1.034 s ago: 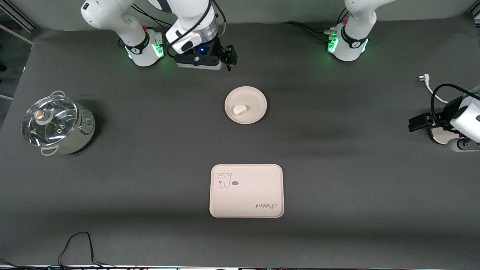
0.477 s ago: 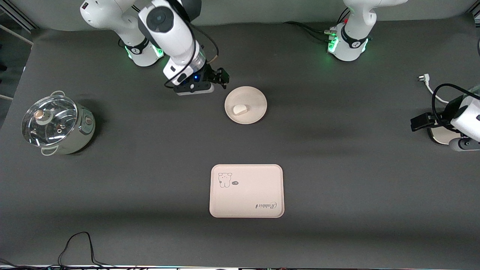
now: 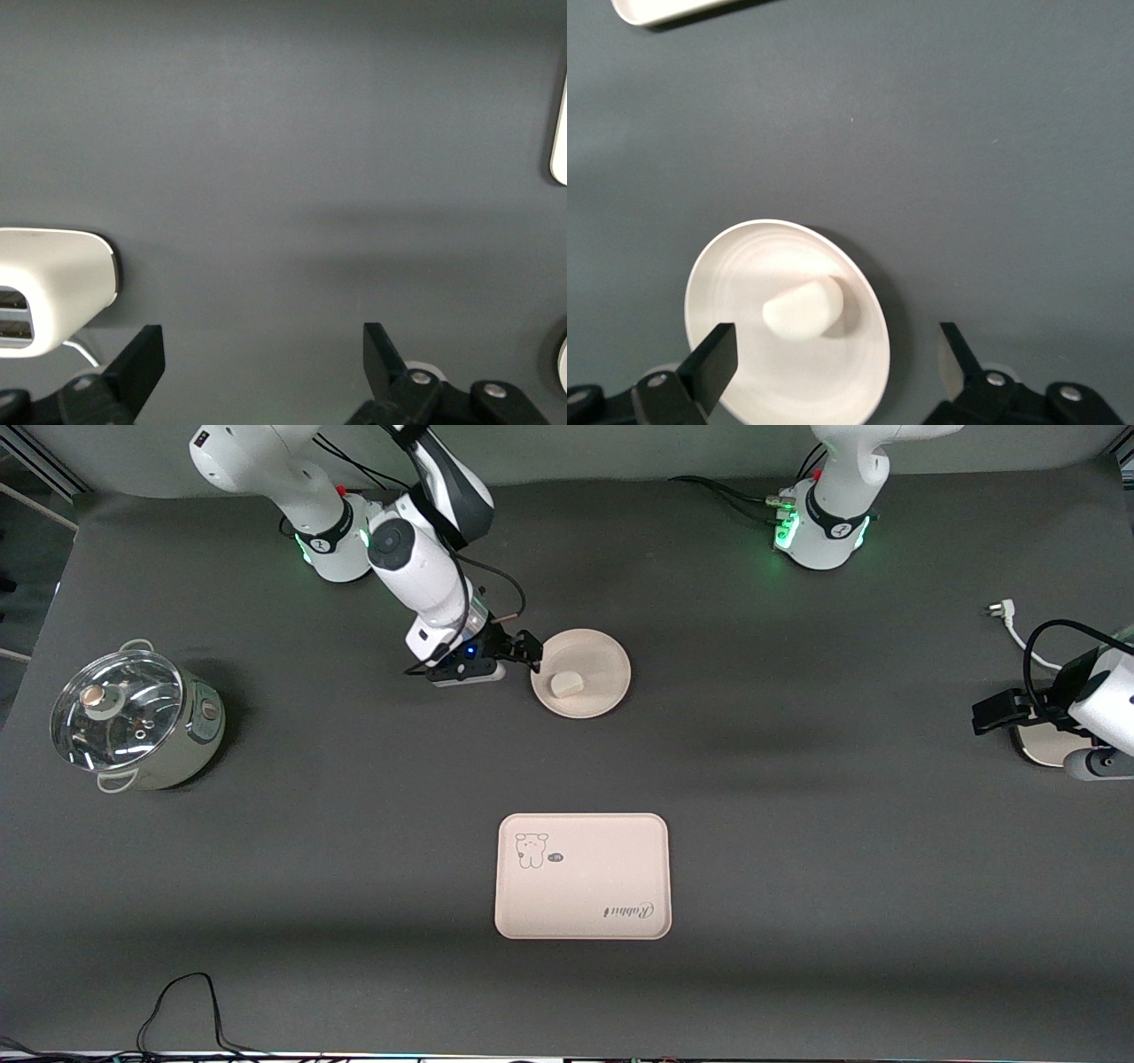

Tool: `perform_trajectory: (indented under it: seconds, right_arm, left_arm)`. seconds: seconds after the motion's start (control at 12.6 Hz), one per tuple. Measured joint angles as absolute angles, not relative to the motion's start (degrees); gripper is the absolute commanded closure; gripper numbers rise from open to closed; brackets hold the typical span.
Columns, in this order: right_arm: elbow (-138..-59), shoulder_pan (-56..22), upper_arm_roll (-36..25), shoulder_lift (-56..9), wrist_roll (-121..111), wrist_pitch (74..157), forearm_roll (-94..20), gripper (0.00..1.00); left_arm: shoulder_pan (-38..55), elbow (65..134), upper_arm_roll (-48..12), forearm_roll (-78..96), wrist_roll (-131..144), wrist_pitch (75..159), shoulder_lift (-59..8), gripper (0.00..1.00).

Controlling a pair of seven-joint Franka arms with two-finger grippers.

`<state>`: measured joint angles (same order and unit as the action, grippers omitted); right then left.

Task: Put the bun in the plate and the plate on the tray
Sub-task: 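Grasp the plate rim with the right gripper and lift it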

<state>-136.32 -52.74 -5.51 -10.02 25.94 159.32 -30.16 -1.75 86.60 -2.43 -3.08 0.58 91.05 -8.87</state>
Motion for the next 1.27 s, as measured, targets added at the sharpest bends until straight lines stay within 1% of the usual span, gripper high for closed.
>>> perform_trajectory:
  seconds: [0.24,0.4,0.64,1.11,1.19,1.27]
  right_arm:
    - [-136.4,-55.4,-4.6,-17.9,25.2,168.5,-32.1,0.0]
    - [-136.4,-56.4,-4.0,-20.7,24.9,170.9,-33.9,0.0]
    - [-136.4,-56.7,-3.8,-21.9,24.9,171.3,-34.2,0.0]
    - [-138.8,-56.7,-3.2,-22.0,22.9,171.2,-34.7,0.01]
    - [-138.8,-56.7,-3.2,-22.0,22.9,171.2,-34.7,0.05]
    - [-138.8,-56.7,-3.2,-21.9,22.9,171.2,-34.8,0.13]
  left_arm:
    - [-1.3,86.4,-2.4,-3.1,-0.3,91.2,-8.9,0.0]
    - [-1.3,86.4,-2.4,-3.1,-0.4,91.2,-8.9,0.0]
    - [-1.3,86.4,-2.4,-3.1,-0.5,91.2,-8.9,0.0]
    - [-1.3,86.4,-2.3,-3.1,-0.5,91.2,-8.9,0.0]
    - [-1.3,86.4,-2.3,-3.1,-0.5,91.2,-8.9,0.0]
    - [-1.3,86.4,-2.3,-3.1,-0.5,91.2,-8.9,0.0]
